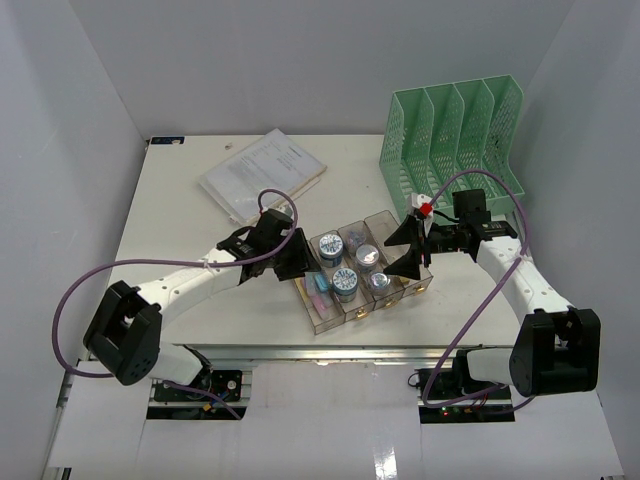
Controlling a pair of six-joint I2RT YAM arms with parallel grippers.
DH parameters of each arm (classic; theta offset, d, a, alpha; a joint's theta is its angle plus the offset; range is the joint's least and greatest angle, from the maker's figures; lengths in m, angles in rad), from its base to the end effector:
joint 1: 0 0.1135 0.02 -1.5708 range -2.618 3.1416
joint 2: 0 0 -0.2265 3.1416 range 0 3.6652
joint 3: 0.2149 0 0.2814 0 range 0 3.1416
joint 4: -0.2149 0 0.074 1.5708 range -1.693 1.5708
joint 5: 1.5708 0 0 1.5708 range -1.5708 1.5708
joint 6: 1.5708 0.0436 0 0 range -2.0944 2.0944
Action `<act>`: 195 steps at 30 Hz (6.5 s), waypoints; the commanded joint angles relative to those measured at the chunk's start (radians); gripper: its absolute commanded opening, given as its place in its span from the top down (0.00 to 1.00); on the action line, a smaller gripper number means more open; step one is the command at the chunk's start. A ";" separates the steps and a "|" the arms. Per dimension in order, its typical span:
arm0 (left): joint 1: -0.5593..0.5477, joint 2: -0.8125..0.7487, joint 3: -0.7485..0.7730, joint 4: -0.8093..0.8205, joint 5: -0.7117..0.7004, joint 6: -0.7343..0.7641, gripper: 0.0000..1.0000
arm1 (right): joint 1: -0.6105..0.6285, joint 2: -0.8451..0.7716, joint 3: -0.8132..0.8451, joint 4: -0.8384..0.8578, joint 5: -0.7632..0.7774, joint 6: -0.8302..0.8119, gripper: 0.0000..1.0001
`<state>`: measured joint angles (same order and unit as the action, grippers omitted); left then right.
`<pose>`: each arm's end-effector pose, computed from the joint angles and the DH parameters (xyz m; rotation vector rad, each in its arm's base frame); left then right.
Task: Organize the desk
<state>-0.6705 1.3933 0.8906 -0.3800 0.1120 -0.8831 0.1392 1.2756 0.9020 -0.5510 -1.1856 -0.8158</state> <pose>0.2511 -0.2054 0.1659 -0.2259 2.6136 -0.7636 0.2780 0.0797 0.2136 -1.2983 1.5435 1.0316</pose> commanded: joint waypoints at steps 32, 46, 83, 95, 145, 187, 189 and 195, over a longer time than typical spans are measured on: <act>0.585 -0.054 -0.049 0.301 0.346 0.133 0.02 | -0.024 -0.032 0.000 0.013 -0.035 0.001 0.16; 0.761 0.246 -0.004 0.478 0.370 0.032 0.02 | -0.023 -0.017 0.008 0.003 -0.032 0.001 0.16; 0.776 0.385 0.134 0.469 0.549 0.032 0.93 | -0.019 0.011 0.011 -0.013 -0.026 -0.005 0.17; 0.776 0.142 0.002 0.535 0.676 -0.128 0.96 | 0.328 0.050 0.124 0.211 0.511 0.133 0.17; 0.776 -0.251 0.026 0.298 0.684 -0.123 0.69 | 0.743 0.706 0.707 0.467 0.797 -0.178 0.88; 0.776 -0.530 -0.264 0.077 0.419 0.575 0.09 | 0.033 0.118 0.743 0.722 0.705 0.860 0.92; 0.776 -0.530 -0.271 0.085 0.422 0.574 0.09 | 0.016 0.077 0.731 0.706 0.761 0.849 0.92; 0.775 -0.520 -0.277 0.093 0.445 0.572 0.09 | -0.017 -0.015 0.665 0.686 0.982 0.789 0.92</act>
<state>0.1028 0.8803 0.6212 -0.3095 0.5258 -0.3301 0.1426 1.3366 1.5951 0.0711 -0.4246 0.0035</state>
